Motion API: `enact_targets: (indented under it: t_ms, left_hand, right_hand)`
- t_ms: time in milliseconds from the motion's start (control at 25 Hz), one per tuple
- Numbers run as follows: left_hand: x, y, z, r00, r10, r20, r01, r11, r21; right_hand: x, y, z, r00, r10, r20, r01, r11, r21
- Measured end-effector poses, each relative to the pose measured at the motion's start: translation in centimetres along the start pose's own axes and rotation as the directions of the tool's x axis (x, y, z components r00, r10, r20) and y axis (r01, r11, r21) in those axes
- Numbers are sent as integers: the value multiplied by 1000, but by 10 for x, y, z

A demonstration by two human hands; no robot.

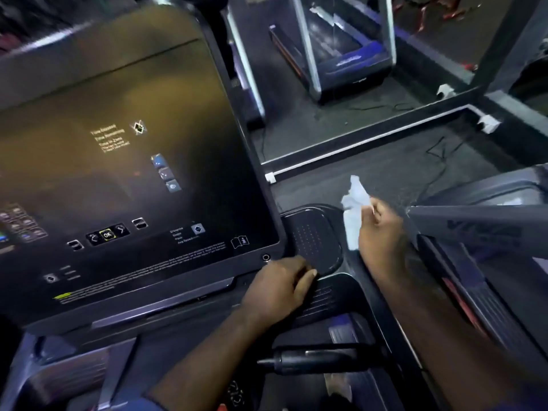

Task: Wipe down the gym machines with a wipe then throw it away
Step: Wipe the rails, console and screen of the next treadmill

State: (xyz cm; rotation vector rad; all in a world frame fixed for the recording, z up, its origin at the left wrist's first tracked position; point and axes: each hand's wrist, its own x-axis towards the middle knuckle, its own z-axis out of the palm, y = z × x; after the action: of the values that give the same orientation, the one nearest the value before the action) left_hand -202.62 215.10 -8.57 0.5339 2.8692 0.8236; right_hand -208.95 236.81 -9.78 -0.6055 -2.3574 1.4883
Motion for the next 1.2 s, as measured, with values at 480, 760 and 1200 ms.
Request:
enact_targets:
  t_ms: [480, 760, 1200]
  left_hand:
    - [-21, -56, 14, 854, 491, 174, -518, 766, 381]
    - [-30, -51, 8, 882, 427, 200, -471, 792, 389]
    - [-55, -54, -3, 994, -24, 110, -23, 911, 411]
  right_hand:
    - [-31, 37, 6, 178, -357, 917, 935, 351, -44]
    - [-15, 9, 76, 501, -312, 807, 828, 443, -343]
    - [-17, 13, 52, 502, -320, 803, 750, 624, -221]
